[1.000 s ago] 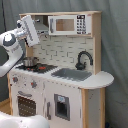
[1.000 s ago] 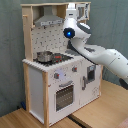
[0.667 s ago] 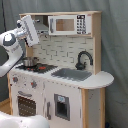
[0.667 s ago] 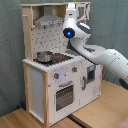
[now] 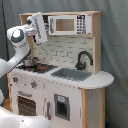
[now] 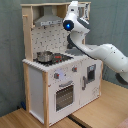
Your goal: Play with the kitchen
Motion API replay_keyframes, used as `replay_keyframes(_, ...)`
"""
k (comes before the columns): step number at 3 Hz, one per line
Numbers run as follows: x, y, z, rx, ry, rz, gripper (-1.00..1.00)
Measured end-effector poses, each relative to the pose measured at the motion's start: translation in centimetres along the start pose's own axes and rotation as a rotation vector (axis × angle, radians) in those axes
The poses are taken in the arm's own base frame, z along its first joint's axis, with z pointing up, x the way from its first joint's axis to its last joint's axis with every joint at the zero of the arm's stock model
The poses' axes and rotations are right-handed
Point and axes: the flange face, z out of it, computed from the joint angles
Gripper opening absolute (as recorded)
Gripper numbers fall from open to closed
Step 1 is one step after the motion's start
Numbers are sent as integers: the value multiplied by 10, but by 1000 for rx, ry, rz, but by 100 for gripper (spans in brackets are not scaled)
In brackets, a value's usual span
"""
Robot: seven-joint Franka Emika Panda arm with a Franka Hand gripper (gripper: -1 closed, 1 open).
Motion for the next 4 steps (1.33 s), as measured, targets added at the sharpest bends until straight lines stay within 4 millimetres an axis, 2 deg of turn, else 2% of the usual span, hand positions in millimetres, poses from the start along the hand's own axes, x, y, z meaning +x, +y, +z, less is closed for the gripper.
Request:
replay_keyframes(1, -9, 18, 25, -37, -120, 20, -100)
replay_keyframes(2, -23, 52, 36, -73, -206, 56, -100)
replay_keyframes(4, -62, 73, 37, -63, -278, 61, -100)
